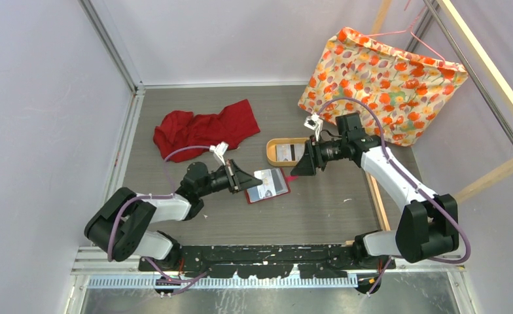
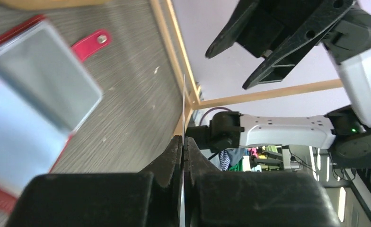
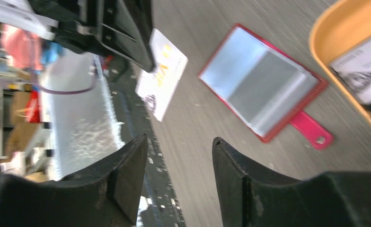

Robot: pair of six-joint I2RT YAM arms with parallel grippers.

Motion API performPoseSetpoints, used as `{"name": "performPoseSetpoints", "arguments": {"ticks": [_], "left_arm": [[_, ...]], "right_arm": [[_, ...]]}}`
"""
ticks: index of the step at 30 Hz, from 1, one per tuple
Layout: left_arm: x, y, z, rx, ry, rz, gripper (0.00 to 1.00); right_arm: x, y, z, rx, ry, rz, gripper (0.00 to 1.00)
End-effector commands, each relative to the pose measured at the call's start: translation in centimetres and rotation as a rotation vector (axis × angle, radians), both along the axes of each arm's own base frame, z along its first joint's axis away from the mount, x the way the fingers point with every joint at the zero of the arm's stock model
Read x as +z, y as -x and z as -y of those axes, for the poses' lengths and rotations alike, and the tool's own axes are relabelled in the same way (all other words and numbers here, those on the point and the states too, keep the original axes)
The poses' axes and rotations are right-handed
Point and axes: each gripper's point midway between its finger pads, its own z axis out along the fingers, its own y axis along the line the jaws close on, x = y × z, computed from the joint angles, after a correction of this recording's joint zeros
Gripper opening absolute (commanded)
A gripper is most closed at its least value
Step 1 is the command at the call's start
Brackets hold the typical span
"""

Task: Put the credit cards into the card holder
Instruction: Pick up the credit card from the storage box, then insert the credit card into the card holder.

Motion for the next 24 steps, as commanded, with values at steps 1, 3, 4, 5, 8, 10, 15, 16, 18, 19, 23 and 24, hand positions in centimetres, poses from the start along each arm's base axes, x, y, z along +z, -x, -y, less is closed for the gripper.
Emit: {"name": "performPoseSetpoints", "arguments": {"ticks": [1,3,4,5,8,10,15,16,18,19,23,24], "left_arm": [[-1.8,0.4,-1.8,0.003,-0.064,-0.063,0.0],[-3.0,0.2,-2.5,0.025,-0.103,-0.096,0.0],[-3.6,0.0,-2.8,0.038,-0.122,-0.107,0.0],[-4.0,-0.1,-3.1,0.047,-0.133,-0.12,0.0],[-5.1,-0.6,-3.5,0.063,-0.166,-0.14,0.0],[-6.0,-0.5,-3.6,0.042,-0.188,-0.168,0.0],[-7.0,-1.3,-3.4,0.017,-0.182,-0.2,0.0],[-7.3,-1.5,-3.3,0.015,-0.183,-0.21,0.0],[-7.7,-1.9,-3.1,0.014,-0.182,-0.224,0.0],[-7.9,-2.0,-3.0,0.014,-0.18,-0.232,0.0],[-9.0,-2.5,-3.0,0.031,-0.178,-0.264,0.0],[-9.2,-2.6,-3.0,0.033,-0.177,-0.266,0.0]], "right_arm": [[-3.8,-1.6,1.0,-0.039,0.23,0.09,0.54],[-5.5,-1.6,0.3,-0.03,0.285,0.072,0.5],[-6.4,-1.6,-0.1,-0.029,0.317,0.063,0.48],[-7.1,-1.9,-0.2,-0.038,0.338,0.046,0.48],[-9.1,-2.9,-0.2,-0.081,0.396,-0.009,0.55],[-10.1,-3.2,-0.6,-0.079,0.413,-0.048,0.56],[-12.1,-5.3,-1.5,-0.122,0.504,-0.051,0.59],[-12.4,-5.7,-1.7,-0.134,0.508,-0.058,0.6],[-12.8,-6.5,-2.3,-0.155,0.51,-0.072,0.61],[-13.1,-6.9,-2.4,-0.169,0.523,-0.076,0.61],[-14.5,-7.7,-2.5,-0.197,0.572,-0.093,0.63],[-14.7,-7.7,-2.6,-0.193,0.576,-0.097,0.63]]}}
